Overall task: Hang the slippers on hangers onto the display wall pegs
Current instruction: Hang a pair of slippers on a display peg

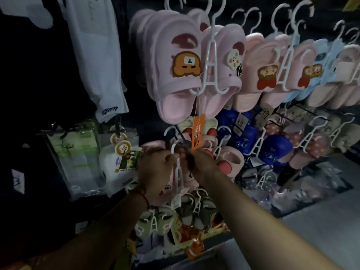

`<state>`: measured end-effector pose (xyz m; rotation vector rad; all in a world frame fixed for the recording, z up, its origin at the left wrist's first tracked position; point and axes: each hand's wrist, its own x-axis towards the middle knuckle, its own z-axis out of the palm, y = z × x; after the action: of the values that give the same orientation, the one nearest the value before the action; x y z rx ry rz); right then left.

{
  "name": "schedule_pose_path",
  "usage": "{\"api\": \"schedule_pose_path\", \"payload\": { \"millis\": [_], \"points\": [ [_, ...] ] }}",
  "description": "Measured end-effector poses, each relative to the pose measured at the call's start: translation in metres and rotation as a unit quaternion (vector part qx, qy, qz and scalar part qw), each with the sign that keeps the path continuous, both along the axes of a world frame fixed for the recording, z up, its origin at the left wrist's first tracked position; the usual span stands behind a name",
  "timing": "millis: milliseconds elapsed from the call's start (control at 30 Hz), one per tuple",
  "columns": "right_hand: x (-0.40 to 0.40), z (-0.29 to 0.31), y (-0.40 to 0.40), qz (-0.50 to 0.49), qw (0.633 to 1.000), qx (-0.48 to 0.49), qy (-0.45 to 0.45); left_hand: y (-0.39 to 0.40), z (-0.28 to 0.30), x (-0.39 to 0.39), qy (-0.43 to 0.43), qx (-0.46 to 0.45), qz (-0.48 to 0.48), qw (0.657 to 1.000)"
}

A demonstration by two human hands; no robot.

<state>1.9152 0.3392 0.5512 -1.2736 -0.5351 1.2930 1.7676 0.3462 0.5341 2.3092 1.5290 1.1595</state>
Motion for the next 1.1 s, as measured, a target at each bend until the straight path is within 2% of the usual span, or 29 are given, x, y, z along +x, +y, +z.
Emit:
{"api": "schedule_pose_path", "payload": {
  "millis": [100,300,433,567,633,700,767,867,1000,1100],
  "points": [
    [-0.004,0.001,0.007,-0.020,0.997,-0.023,-0.064,0.013,0.000,-0.001,0.034,0.020,0.001,0.999],
    [-0.016,0.003,0.008,-0.045,0.998,-0.023,-0.040,0.029,-0.003,-0.001,0.061,-0.034,0.028,0.997],
    [-0.014,0.002,0.007,-0.048,0.994,-0.026,-0.091,0.026,-0.004,-0.004,0.041,-0.002,0.013,0.999],
    [-0.012,0.011,-0.015,-0.001,0.994,0.019,-0.106,0.012,-0.003,-0.010,-0.056,0.011,0.016,0.998],
    [-0.007,0.008,-0.032,0.013,0.985,0.049,-0.165,-0.003,-0.006,-0.013,-0.025,0.065,0.011,0.998],
    [0.005,0.001,-0.053,0.021,0.961,0.077,-0.264,-0.021,-0.011,-0.011,0.038,0.100,-0.047,0.993],
    [0.020,-0.013,-0.072,0.036,0.924,0.083,-0.373,-0.040,-0.019,-0.002,0.085,0.099,-0.128,0.983],
    [0.044,-0.036,-0.106,0.060,0.876,0.020,-0.479,-0.063,-0.038,0.022,0.123,0.088,-0.227,0.962],
    [0.072,-0.067,-0.154,0.035,0.876,-0.070,-0.476,-0.081,-0.079,0.056,0.160,-0.038,-0.315,0.935],
    [0.094,-0.094,-0.193,0.030,0.859,-0.158,-0.486,-0.094,-0.112,0.085,0.225,-0.132,-0.360,0.896]
  ]
}}
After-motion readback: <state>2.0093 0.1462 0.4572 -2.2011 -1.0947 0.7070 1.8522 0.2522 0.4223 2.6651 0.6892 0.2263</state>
